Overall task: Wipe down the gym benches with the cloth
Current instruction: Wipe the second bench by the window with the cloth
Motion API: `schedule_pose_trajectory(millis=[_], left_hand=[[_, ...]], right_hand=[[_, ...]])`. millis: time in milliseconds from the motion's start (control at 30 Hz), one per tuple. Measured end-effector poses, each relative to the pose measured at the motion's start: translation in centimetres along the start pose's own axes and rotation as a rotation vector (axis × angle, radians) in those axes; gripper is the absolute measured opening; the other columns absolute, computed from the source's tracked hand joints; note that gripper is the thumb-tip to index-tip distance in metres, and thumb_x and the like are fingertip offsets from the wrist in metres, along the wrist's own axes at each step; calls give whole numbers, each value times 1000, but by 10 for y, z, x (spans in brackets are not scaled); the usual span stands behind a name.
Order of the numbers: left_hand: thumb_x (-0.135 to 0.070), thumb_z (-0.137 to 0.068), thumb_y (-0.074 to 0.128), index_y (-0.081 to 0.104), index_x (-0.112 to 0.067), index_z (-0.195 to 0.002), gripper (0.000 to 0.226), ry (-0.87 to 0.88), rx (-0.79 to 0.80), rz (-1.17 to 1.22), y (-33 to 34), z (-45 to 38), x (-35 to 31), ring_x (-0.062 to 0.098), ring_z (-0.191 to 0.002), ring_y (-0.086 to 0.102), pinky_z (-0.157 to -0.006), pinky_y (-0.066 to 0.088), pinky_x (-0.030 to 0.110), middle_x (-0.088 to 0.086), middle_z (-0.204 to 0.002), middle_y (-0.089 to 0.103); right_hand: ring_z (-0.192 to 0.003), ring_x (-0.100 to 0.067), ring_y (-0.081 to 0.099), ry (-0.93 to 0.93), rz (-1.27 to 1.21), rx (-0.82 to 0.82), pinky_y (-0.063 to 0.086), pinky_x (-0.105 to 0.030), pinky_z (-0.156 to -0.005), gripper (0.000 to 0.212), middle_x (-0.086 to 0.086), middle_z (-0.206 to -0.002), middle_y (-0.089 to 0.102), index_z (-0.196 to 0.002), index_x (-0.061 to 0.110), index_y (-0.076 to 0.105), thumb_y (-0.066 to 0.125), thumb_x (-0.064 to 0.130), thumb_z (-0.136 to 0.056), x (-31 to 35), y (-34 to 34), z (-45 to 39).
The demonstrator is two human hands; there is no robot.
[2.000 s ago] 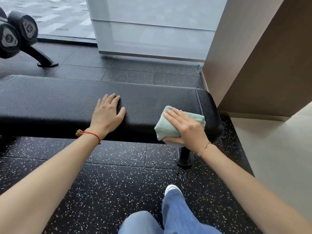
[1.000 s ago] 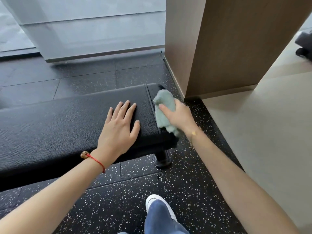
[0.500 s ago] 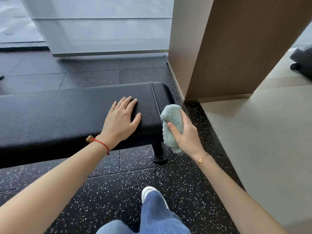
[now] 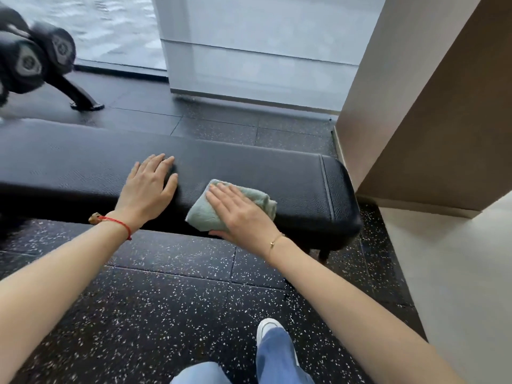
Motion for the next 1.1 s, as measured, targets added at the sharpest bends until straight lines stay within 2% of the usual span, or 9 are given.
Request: schedule_pose_trajectory(millis=[133,233,367,533,700,800,933,1000,1100], left_hand=[[-21,-96,51,47,-9,-141,47,-14,-7,-45,-11,-9,37,32,-140,36,-118,19,50,17,-148,43],[-31,-95,44,46,-10,-141,51,-55,35,-34,-13,-11,51,31,-140,35,-119,19,49,15,-149,42],[-40,-84,34,49,-11,-138,63,-67,17,14,-10,-13,54,30,-138,36,-119,21,47,14,-146,45],[-39,-85,34,47,-12,-141,63,-75,16,25,-10,-12,55,28,-140,34,-120,20,46,12,-148,43],[-37,-88,40,46,-15,-142,58,-79,14,37,-10,-11,60,25,-140,33,-120,18,44,9,-149,43],[-40,-84,35,48,-15,-140,63,-94,-5,41,-11,-11,58,25,-139,35,-120,19,43,8,-146,45],[-38,-84,37,48,-14,-139,61,-85,-14,50,-9,-12,57,26,-138,35,-120,18,43,9,-146,45],[-36,-88,40,48,-14,-140,57,-68,-17,63,-9,-13,60,27,-139,35,-120,19,44,10,-147,44],[-35,-89,41,47,-14,-141,56,-53,-29,67,-8,-13,63,27,-140,34,-120,19,44,10,-148,44]], right_hand=[[-149,-26,20,15,10,0,14,-41,-123,81,-13,-159,25,-151,3,26,47,55,-93,-5,0,10],[-147,-27,24,12,51,-65,23,-44,-121,88,-14,-157,29,-149,2,30,46,64,-90,-20,-1,43],[-142,-28,35,46,117,-149,33,-43,-116,74,-16,-151,40,-144,-1,41,46,55,-96,-6,3,14],[-147,-27,27,17,-53,-64,21,-41,-121,72,-15,-155,34,-148,2,35,50,49,-96,47,15,-71],[-145,-15,32,88,-182,-167,27,-38,-120,70,-3,-154,38,-147,13,42,58,53,-91,7,2,-11],[-144,-15,33,128,-146,-186,29,-40,-118,69,-4,-152,41,-145,12,44,54,54,-92,-5,1,2],[-140,-26,40,14,-43,-183,28,-39,-119,69,-14,-148,46,-141,3,47,62,48,-90,31,7,-57],[-140,-29,40,-10,-31,-162,28,-40,-119,68,-16,-148,45,-141,1,46,59,47,-92,48,12,-82],[-140,-28,40,-47,46,-193,31,-41,-117,68,-15,-149,43,-143,3,45,54,50,-94,41,12,-63]])
Point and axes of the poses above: each hand's wrist, its own z-axis away from the middle knuckle, its own y-axis out of the palm, x = y × z, the point moved 2 cm from there along -z, towards the middle knuckle
